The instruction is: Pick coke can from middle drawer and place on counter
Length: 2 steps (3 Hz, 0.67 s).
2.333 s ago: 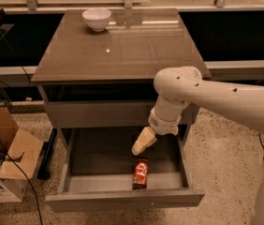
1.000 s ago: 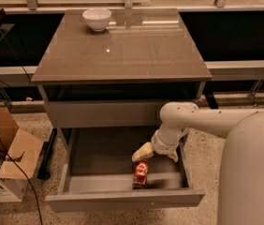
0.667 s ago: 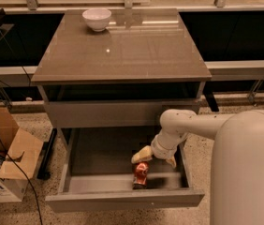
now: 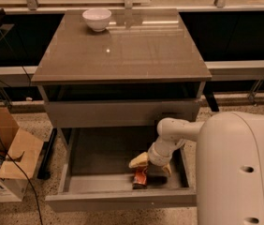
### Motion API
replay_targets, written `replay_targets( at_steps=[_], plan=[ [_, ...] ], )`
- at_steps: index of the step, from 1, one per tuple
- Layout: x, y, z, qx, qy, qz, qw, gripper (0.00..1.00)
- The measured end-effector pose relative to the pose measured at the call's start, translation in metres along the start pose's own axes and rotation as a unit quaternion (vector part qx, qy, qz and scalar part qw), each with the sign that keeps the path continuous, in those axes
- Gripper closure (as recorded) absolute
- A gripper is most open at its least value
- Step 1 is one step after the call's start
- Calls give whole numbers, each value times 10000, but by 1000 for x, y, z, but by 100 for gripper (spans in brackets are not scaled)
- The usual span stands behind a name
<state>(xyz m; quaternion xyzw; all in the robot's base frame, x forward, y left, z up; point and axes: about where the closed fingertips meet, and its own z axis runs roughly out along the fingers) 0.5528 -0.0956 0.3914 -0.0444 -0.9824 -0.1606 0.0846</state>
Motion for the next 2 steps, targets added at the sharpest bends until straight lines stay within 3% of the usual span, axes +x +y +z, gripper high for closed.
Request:
replay_targets(
  at_steps=[1,2],
  plan=[
    [0,9,16,-44,156,83,9998,16],
    [-1,19,22,-109,247,66,9996,39]
  ],
)
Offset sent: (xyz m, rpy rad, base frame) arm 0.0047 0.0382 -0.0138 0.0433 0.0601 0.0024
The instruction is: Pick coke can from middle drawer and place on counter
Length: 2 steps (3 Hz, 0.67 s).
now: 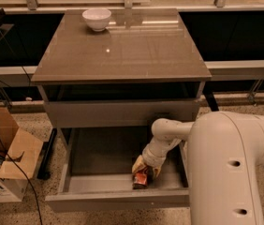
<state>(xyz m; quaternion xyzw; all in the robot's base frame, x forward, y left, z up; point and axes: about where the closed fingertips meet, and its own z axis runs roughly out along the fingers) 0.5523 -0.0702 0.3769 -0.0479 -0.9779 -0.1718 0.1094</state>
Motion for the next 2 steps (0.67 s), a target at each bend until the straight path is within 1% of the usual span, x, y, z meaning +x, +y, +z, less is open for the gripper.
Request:
replay_targets(
  at_steps=[1,2],
  plan=[
    [0,4,0,-16,20,-21,10000,63],
    [2,11,-4,-107,23,-54,9999,85]
  ],
)
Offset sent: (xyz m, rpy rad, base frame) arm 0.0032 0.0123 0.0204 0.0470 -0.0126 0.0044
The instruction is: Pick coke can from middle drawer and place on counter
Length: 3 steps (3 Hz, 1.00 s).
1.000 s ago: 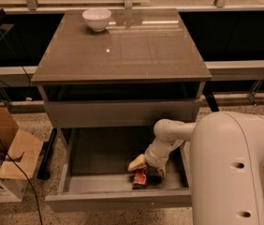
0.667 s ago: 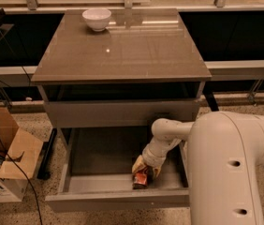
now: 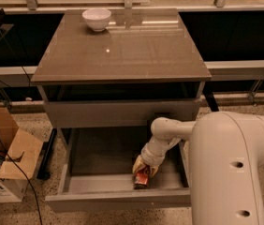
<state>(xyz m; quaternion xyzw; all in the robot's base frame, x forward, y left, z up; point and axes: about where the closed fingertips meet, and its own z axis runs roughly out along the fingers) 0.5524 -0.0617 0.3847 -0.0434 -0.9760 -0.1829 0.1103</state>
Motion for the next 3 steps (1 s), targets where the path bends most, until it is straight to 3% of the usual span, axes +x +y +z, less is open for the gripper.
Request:
replay_targets(
  at_steps=[1,2,3],
  plan=[
    [7,9,-33,-260,-167,-296,9991,100],
    [26,20,-94,-444,-548,-1027,9922,100],
    [59,39,-166,-488,-829,-1983,9754,100]
  ],
)
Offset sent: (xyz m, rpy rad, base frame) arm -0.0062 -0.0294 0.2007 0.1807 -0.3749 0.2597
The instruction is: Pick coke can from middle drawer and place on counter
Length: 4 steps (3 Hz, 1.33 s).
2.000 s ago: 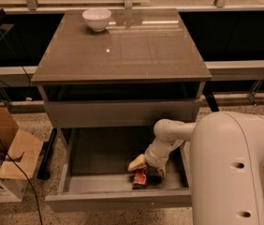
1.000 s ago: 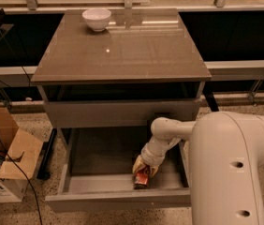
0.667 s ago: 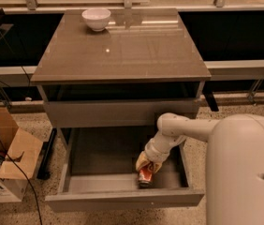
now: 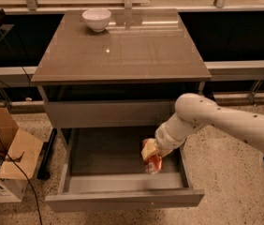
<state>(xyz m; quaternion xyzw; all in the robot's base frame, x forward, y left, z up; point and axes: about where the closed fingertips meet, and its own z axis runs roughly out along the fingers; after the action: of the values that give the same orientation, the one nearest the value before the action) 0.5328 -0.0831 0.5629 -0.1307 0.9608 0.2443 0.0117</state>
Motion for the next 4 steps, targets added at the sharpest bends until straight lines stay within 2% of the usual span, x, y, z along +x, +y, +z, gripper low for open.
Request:
replay_targets(
  at_steps=[1,2,3,4],
  plan=[
    [8,28,-87,24,-509,-868,9949,100],
    [5,46,-183,358,-1081,-1649,9797,100],
    [-16,61,-264,879,-1529,-2227,9588,100],
    [-58,60,-309,1199,-1682,-2518,9455,100]
  ],
)
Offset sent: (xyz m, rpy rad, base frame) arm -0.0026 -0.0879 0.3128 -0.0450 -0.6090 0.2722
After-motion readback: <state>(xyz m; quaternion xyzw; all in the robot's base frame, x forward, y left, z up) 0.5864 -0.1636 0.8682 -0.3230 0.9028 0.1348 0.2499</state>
